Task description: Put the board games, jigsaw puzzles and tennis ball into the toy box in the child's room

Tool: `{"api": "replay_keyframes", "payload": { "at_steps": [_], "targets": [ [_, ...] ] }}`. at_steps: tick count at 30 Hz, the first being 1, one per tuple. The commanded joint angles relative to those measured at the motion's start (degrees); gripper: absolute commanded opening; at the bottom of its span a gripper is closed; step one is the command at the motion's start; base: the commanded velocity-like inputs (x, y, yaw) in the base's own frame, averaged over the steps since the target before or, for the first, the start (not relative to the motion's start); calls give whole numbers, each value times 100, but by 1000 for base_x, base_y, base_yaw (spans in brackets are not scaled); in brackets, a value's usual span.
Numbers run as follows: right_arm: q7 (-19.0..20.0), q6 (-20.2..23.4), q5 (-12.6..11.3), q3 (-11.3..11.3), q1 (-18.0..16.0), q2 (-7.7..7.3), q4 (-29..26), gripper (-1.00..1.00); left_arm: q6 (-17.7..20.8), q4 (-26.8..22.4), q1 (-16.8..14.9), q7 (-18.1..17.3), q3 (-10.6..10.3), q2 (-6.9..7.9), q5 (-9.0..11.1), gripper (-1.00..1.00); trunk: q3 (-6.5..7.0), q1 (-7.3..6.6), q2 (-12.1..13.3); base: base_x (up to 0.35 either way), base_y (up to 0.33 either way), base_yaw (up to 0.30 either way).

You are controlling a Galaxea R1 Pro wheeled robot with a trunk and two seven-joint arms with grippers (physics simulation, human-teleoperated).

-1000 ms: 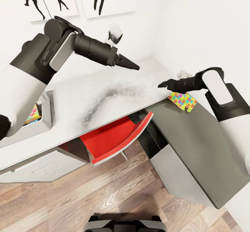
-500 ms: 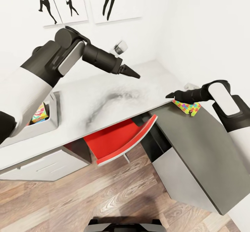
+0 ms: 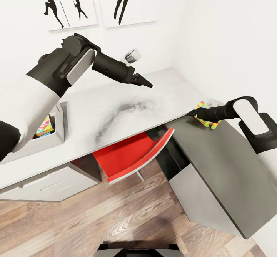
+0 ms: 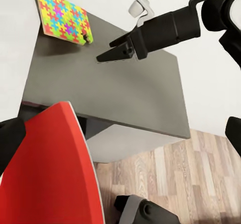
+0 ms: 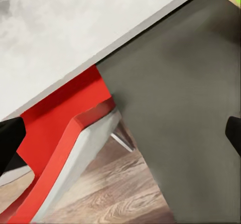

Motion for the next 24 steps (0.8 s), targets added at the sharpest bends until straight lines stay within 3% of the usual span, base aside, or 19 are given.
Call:
{"api": "replay_keyframes", "payload": {
  "at_steps": [1,11,20,24],
  "targets": [
    [-48,0,-89,18,8,-39,-20,100,18,6,-8,-13,-17,2,11,100,-7,3,-10,0,0,-50],
    [7,0,-923,5,204,-206,-85,100,18,22,-8,-6,-19,-47,25,100,48,3,-10,0,0,-158],
    [5,0,-1096,17,236,-224,-47,100,18,24,-7,-30,5,-27,72,100,109,3,-10,0,0,-203],
    [-15,0,-1098,33,299,-184,-66,100,18,18,-7,-47,5,-2,284,100,122,3,-10,0,0,-100]
  ]
}}
